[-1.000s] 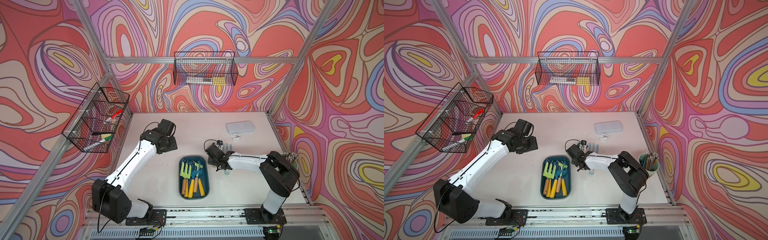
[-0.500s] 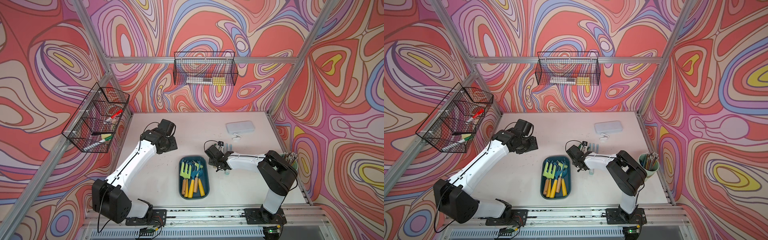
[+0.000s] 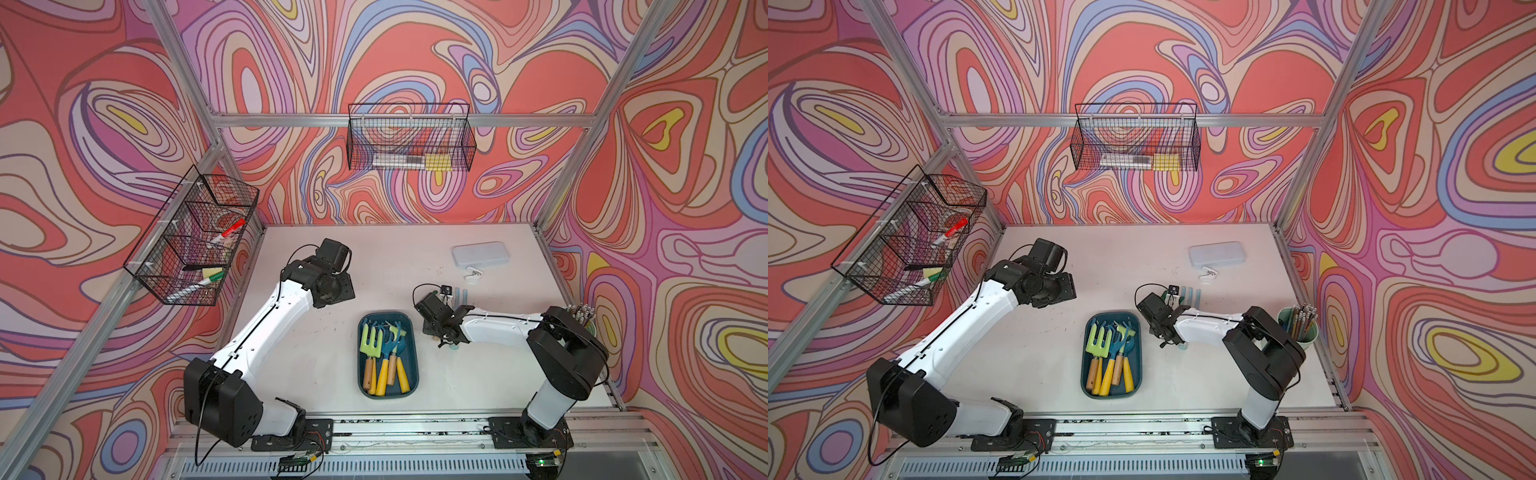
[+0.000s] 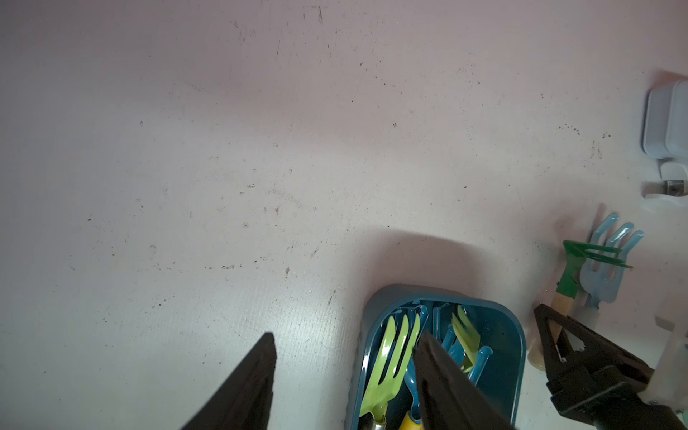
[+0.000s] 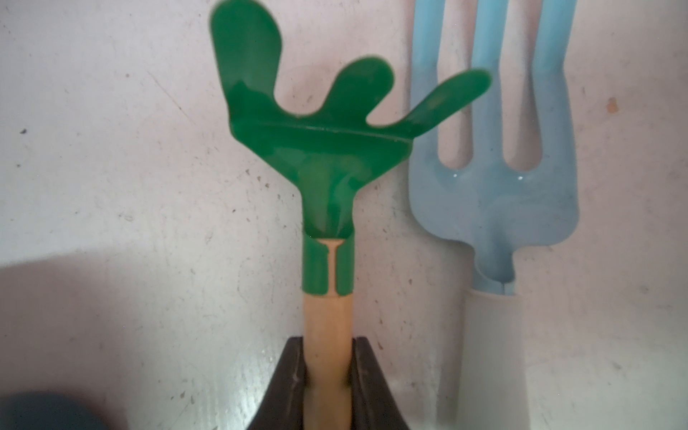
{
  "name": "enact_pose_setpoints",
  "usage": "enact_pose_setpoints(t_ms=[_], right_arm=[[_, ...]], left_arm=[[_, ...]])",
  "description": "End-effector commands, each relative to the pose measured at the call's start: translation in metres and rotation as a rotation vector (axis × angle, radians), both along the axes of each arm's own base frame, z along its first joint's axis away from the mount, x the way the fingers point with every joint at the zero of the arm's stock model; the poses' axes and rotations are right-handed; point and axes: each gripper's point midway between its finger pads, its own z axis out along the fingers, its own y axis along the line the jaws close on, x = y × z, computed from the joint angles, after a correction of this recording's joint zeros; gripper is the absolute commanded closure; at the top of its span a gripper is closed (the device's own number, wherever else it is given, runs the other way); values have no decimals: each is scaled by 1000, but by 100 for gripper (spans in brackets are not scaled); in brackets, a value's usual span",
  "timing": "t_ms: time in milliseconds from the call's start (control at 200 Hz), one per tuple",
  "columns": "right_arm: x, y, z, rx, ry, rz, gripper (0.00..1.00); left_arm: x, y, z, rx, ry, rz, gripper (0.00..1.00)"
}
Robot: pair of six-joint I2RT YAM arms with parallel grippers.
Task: Take the hand rake out of the storage box
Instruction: Place the rake at the center of the board.
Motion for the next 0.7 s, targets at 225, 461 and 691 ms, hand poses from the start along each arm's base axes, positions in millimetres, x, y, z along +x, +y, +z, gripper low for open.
enact_pose_setpoints(t_ms=[225,461,691], right_arm=[[-5,-3,-11,-27,33,13,84],[-7,-7,-19,-50,54,7,75],[-7,-5,-19,-37,55,2,66]], left_arm=[[0,5,4,6,-18,7,37],[-1,7,5,11,-26,11,36],[0,8,7,12,-27,10,36]])
